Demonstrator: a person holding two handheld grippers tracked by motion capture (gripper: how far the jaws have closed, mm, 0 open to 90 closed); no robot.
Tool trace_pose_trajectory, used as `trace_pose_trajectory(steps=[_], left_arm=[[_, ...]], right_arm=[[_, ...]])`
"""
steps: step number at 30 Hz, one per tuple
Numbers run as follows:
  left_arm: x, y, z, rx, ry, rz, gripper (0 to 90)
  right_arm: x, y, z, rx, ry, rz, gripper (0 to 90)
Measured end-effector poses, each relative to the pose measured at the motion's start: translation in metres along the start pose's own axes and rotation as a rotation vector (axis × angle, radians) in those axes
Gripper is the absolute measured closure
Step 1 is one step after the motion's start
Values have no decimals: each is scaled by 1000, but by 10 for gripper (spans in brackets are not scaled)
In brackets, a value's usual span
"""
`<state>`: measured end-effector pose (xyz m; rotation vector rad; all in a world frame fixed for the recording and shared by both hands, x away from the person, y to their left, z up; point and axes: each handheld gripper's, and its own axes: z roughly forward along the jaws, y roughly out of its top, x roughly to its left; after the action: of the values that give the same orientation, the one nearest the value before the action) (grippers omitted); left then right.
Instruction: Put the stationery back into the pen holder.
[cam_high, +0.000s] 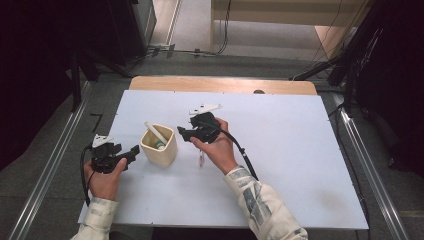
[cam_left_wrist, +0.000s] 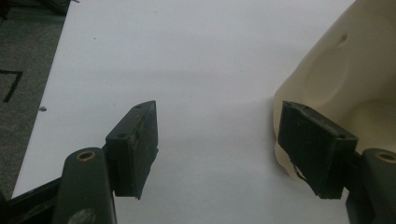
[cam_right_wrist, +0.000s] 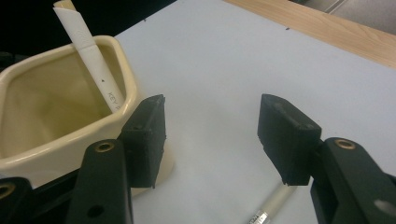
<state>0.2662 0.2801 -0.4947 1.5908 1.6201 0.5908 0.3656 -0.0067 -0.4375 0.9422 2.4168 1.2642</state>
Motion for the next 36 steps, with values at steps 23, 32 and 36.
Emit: trace_pose_trajectory(steps=[23,32,36], left_arm=[[0,0,0,1,0,0,300],[0,0,0,1,-1,0,300],[0,0,0,2,-2,1,299]], right_arm=[[-9,-15,11,35,-60,8,395],[-14,-22,16,51,-83,19,394],[-18,-26,19,61,-105,24,394]])
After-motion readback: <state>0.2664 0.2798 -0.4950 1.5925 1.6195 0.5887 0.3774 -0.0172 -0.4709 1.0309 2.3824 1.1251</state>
